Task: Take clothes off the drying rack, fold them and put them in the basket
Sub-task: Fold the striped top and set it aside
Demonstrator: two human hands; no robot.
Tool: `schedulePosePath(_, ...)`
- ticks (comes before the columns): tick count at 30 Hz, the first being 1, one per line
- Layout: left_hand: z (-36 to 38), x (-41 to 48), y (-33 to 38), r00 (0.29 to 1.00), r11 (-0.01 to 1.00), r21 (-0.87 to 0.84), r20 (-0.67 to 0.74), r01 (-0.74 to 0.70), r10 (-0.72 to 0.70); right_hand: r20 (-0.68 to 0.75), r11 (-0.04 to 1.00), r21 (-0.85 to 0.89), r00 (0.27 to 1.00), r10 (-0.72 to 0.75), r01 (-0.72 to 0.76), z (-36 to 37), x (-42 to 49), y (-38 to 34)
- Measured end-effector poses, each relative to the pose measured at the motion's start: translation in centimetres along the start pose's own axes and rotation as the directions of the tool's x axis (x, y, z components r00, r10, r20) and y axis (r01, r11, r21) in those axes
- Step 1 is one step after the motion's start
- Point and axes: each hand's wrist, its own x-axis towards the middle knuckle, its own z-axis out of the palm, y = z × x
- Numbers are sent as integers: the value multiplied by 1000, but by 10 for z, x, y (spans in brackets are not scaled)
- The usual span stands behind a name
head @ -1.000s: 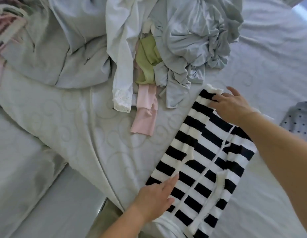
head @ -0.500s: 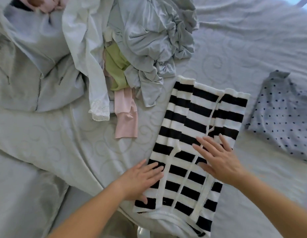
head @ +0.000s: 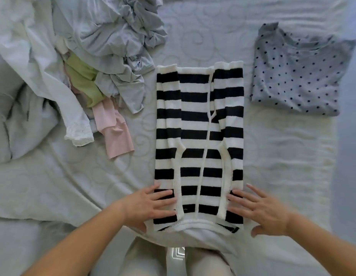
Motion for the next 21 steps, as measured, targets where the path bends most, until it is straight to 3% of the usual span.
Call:
schedulePosePath(7,14,10,18,996,982,176,-69,75,-64,-7,989,111,995,102,-101,7,9,-31)
schedulePosePath(16,22,15,18,974,989,102,-211,102,-79,-207,976,135,959,196,-171,16,17,-43)
schedulePosePath(21,19,11,22,959,995,-59,-268,78,-91,-303,978,137,934,190,-155,21,17,-39)
